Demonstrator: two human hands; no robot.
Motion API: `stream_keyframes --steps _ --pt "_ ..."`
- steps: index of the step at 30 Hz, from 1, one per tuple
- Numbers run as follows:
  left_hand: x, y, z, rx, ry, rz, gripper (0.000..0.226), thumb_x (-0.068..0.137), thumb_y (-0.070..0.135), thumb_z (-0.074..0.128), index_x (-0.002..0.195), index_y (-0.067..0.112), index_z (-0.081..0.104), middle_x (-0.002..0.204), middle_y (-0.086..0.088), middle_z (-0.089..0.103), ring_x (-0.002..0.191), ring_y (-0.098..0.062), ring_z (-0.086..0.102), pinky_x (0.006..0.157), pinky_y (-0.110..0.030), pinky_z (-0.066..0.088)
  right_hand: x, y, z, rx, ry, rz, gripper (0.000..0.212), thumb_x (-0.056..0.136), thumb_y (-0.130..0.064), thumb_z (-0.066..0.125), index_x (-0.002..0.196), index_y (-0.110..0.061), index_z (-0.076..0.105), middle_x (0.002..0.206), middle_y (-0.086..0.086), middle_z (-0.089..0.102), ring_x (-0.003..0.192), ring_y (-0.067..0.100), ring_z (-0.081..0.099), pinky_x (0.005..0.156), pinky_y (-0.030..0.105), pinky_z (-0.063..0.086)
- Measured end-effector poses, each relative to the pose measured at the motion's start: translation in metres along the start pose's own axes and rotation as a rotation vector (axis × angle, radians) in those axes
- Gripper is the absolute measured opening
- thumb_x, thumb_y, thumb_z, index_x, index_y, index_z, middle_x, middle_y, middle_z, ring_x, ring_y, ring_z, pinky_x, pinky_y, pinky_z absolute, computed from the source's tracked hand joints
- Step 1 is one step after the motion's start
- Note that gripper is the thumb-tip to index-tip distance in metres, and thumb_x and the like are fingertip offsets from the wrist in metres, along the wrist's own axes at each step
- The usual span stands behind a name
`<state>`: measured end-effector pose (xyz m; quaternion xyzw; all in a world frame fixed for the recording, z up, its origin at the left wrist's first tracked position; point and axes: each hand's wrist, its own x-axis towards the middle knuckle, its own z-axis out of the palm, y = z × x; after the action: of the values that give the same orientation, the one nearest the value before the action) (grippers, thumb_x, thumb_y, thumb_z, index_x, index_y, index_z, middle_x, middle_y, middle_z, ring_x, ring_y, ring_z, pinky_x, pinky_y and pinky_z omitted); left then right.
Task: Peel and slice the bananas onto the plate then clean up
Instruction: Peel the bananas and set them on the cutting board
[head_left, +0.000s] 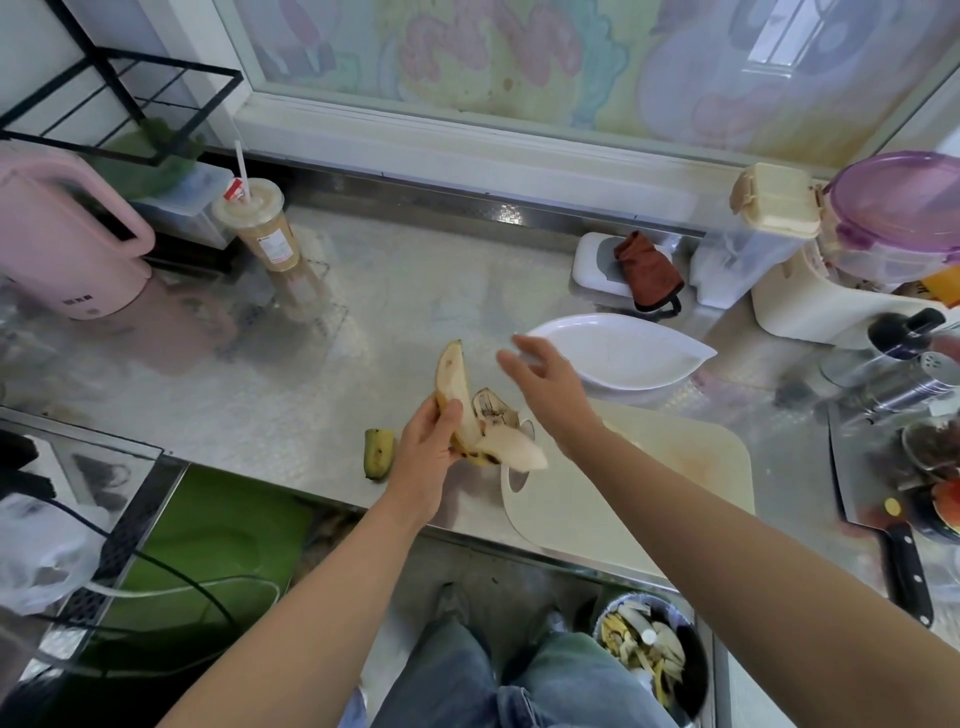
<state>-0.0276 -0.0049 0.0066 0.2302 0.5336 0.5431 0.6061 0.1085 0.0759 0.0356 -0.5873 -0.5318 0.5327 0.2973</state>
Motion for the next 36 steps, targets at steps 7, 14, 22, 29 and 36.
stream_keyframes --steps 7,14,22,29,36 --pt "-0.002 -0.003 0.006 -0.032 -0.15 -0.179 0.033 0.103 0.025 0.041 0.127 0.005 0.053 0.111 -0.012 0.067 0.098 -0.025 0.067 0.091 -0.039 0.052 0.001 0.008 0.0 0.229 -0.228 0.087 0.028 0.087 -0.026 0.068 0.103 -0.003 0.068 0.08 0.008 0.065 0.061 0.014 0.057 0.07 0.033 0.049" --pt "-0.004 -0.006 0.016 0.01 -0.201 -0.195 0.029 0.099 0.027 0.05 0.124 0.012 0.057 0.094 -0.006 0.061 0.076 -0.016 0.059 0.071 -0.033 0.051 -0.005 0.01 -0.004 0.287 -0.203 0.08 0.023 0.09 -0.017 0.064 0.101 0.003 0.069 0.085 0.022 0.067 0.07 0.024 0.064 0.075 0.033 0.058" --pt "-0.005 -0.013 0.017 0.148 -0.144 -0.12 0.03 0.096 0.028 0.056 0.125 0.017 0.057 0.115 -0.007 0.068 0.088 -0.015 0.061 0.082 -0.034 0.051 0.0 0.017 0.002 0.024 -0.101 0.105 0.039 0.088 -0.024 0.054 0.078 0.014 0.058 0.084 0.024 0.069 0.074 0.03 0.071 0.075 0.051 0.058" --pt "-0.003 -0.012 0.003 0.158 0.04 -0.029 0.029 0.098 0.028 0.053 0.123 0.015 0.06 0.11 -0.009 0.067 0.094 -0.025 0.067 0.083 -0.036 0.057 -0.002 0.018 0.002 0.316 -0.05 0.33 0.021 0.089 -0.001 0.044 0.093 0.011 0.062 0.085 0.021 0.061 0.064 0.021 0.063 0.06 0.029 0.057" --pt "0.001 -0.007 0.02 0.541 -0.008 -0.146 0.048 0.087 0.062 0.054 0.118 0.025 0.048 0.099 -0.003 0.062 0.085 -0.019 0.06 0.082 -0.039 0.054 -0.005 0.02 0.003 0.179 -0.005 0.244 0.024 0.087 -0.005 0.05 0.09 0.016 0.062 0.085 0.024 0.068 0.072 0.026 0.069 0.079 0.041 0.059"
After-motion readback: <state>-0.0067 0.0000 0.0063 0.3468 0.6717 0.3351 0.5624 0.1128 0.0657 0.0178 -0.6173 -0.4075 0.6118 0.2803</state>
